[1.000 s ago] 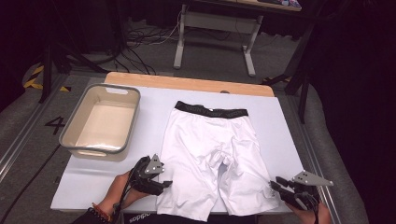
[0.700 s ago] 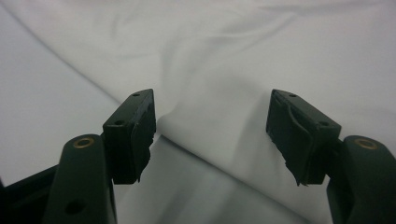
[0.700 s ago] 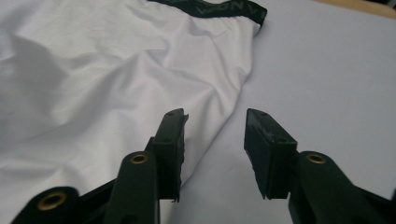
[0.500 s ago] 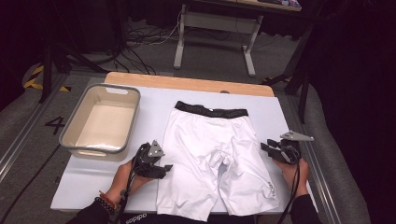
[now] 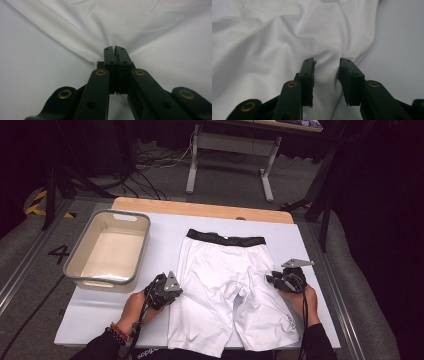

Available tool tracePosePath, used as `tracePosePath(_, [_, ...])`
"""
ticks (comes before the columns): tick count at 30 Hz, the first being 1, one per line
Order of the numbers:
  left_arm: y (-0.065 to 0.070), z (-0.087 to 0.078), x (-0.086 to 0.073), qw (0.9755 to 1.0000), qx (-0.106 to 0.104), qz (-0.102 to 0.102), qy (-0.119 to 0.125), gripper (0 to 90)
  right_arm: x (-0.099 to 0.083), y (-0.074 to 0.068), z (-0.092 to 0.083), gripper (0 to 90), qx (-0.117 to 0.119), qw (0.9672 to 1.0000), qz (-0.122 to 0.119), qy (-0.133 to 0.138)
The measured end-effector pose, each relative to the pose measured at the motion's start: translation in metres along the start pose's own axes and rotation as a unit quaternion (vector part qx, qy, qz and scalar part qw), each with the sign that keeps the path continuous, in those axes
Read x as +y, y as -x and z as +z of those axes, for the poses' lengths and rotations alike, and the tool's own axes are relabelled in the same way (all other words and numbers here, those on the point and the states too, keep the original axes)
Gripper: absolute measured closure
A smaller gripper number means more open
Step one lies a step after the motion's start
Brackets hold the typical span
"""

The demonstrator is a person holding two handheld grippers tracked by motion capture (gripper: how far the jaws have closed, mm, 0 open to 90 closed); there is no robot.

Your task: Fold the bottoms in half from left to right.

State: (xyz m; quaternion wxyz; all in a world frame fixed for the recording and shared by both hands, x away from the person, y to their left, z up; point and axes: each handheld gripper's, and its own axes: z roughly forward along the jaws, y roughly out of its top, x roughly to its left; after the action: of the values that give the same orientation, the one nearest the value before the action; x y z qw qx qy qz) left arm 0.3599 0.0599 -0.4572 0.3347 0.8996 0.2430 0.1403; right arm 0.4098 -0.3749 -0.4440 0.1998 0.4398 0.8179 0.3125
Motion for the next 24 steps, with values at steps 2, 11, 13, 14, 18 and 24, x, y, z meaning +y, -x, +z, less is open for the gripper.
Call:
tracePosePath(2, [-0.002,-0.003,-0.002,1.0000,0.000,0.005,-0.004,89.3,0.001,-0.003,0.000,58.2,0.014,0.9999,-0.002,-0.001])
tracePosePath(11, [-0.009,-0.015,-0.016,0.9998,0.014,-0.006,-0.013,89.3,-0.004,-0.004,-0.033,42.9,-0.008,0.9992,-0.003,0.039])
tracePosePath(13, [-0.010,-0.017,-0.019,0.9998,0.017,-0.007,-0.012,89.3,-0.012,0.004,-0.043,44.2,-0.024,0.9984,0.019,0.046])
tracePosePath(14, [-0.011,-0.017,-0.020,0.9998,0.016,-0.010,-0.007,89.2,-0.016,0.007,-0.045,44.5,-0.029,0.9984,0.026,0.041])
tracePosePath(18, [-0.012,-0.017,-0.022,0.9998,0.011,-0.014,-0.001,88.5,-0.033,0.005,-0.039,40.6,-0.032,0.9995,0.001,-0.007])
tracePosePath(24, [-0.011,-0.016,-0.026,0.9997,0.012,-0.016,0.014,87.7,-0.044,-0.014,-0.043,38.5,0.000,0.9998,-0.020,0.000])
